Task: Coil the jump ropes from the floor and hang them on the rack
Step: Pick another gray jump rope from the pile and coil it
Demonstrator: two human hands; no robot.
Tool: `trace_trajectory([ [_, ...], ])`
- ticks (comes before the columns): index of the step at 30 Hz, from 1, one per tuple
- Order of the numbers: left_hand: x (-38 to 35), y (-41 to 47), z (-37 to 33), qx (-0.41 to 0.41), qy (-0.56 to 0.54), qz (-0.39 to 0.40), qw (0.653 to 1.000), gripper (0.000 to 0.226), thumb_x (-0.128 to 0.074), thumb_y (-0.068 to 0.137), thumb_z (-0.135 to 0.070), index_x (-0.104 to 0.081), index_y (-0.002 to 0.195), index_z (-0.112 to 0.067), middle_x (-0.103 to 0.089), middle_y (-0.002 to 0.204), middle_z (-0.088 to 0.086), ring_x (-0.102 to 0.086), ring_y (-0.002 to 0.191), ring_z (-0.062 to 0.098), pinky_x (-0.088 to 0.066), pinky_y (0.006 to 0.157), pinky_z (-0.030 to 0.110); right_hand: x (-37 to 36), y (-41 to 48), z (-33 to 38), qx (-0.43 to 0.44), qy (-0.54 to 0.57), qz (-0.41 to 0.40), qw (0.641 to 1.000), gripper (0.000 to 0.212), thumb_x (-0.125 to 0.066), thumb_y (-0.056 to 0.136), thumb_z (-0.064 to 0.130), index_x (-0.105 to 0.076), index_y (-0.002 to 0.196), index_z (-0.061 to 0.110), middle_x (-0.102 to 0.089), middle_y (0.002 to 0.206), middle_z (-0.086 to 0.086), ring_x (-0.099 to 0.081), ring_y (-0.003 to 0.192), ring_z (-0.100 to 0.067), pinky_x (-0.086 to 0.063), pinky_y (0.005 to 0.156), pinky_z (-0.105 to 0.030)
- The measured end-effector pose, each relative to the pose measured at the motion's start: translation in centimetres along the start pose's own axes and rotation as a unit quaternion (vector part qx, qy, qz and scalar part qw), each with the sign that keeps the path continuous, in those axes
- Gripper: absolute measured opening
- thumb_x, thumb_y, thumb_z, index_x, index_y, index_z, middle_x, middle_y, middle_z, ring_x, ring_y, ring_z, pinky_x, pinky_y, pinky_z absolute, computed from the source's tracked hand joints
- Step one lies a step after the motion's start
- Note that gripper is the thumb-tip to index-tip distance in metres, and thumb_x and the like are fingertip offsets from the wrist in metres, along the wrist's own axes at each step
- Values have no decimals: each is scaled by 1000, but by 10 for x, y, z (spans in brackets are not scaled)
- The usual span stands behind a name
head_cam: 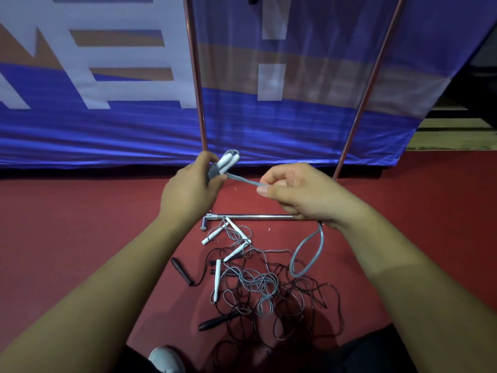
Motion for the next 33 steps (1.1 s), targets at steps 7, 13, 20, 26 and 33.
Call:
trace_trajectory([
  [7, -32, -24, -23, -113, 159, 156, 968, 42, -47, 85, -71, -49, 107, -35, -67, 86, 0, -67, 84, 33, -50, 65, 35, 11, 1, 0, 24, 12, -70, 997, 14, -64, 95, 14, -63, 82, 9, -32, 46, 5, -21, 41, -11, -17, 41, -20],
  [13, -44, -35, -39, -139, 147, 184, 962, 66, -37, 69, -92, -60, 103, -40, -55, 64, -7, -54, 66, 21, -44, 60, 30, 22, 3, -7, 4, 53, -109, 993, 15, -63, 95, 14, -59, 82, 7, -30, 47, 7, -19, 42, -10, -18, 40, -17],
  [20, -39, -38, -44, -176, 29, 214, 960, 45, -49, 75, -71, -62, 104, -39, -50, 54, -3, -49, 54, 13, -37, 56, 29, 35, 12, -20, 22, -78, -173, 982, 24, -66, 94, 26, -62, 76, 11, -39, 43, 12, -30, 40, -7, -27, 46, -24],
  [26, -21, -35, -49, -66, -334, 197, 919, 15, -66, 88, -33, -64, 102, -26, -52, 63, -4, -47, 48, 13, -40, 46, 24, 35, 16, -32, 15, -106, -132, 986, 23, -60, 97, 24, -69, 80, 11, -44, 44, 12, -36, 41, -2, -31, 47, -16],
  [33, -10, -24, -44, 34, -462, 165, 871, 35, -58, 97, -12, -62, 127, -30, -56, 73, 4, -55, 48, 7, -43, 42, 22, 27, 15, -36, 11, -162, -67, 984, 6, -62, 96, 18, -66, 93, 16, -58, 65, -1, -55, 58, -9, -48, 58, -23],
])
Point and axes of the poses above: each hand's wrist, its own y-axis towards the middle knuckle, its own x-axis out of the back of the hand, z = x × y, the point moved 4 cm from there along y, towards the middle knuckle
